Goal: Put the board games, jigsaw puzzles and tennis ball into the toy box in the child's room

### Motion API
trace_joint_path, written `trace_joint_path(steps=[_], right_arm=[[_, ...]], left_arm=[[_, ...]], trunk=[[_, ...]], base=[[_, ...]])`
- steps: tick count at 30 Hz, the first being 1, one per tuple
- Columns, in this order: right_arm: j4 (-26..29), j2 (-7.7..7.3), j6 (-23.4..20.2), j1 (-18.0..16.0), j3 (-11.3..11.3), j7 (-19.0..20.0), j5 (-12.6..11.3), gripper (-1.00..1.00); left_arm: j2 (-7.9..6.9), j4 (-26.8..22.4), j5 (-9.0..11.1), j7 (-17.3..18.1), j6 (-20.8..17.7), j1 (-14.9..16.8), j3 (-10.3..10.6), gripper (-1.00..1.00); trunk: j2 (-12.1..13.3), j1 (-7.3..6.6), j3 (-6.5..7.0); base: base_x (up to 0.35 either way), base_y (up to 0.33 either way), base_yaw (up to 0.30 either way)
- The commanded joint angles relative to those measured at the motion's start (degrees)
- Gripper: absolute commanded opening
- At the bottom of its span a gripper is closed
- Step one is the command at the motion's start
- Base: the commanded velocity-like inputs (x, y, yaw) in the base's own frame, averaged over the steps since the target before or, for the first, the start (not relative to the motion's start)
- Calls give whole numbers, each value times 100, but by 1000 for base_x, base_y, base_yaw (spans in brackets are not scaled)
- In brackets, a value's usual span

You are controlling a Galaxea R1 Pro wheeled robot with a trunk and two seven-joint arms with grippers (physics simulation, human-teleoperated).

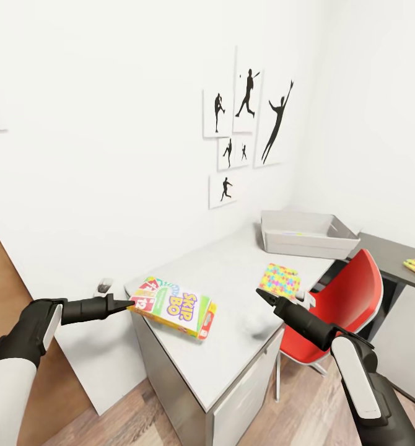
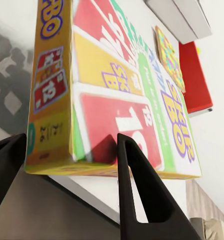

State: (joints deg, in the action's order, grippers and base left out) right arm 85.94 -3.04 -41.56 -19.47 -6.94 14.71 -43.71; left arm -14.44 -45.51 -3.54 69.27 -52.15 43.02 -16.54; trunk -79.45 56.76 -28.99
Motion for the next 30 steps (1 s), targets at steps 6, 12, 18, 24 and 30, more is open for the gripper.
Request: trace_joint_path(steps=[6, 12, 18, 24, 30], right_arm=[[1, 4, -27, -4, -5, 51, 1, 100], [1, 1, -28, -4, -9, 63, -12, 100], [3, -3, -28, -4, -9, 64, -15, 100], [9, 21, -28, -4, -8, 62, -20, 100], [33, 7, -28, 16, -9, 109, -13, 100]], left_arm=[[4, -2, -44, 51, -50, 6, -14, -100], [5, -2, -46, 59, -50, 9, -13, -100], [-1, -2, -34, 68, -88, 9, -22, -100], [-33, -2, -10, 92, -277, 24, -59, -100], [4, -38, -4, 115, -579, 197, -66, -100]], trunk=[[239, -133, 102], [479, -264, 210], [720, -396, 318], [961, -528, 425], [1201, -660, 533]], base=[[0, 0, 0], [0, 0, 0], [0, 0, 0], [0, 0, 0], [0, 0, 0]])
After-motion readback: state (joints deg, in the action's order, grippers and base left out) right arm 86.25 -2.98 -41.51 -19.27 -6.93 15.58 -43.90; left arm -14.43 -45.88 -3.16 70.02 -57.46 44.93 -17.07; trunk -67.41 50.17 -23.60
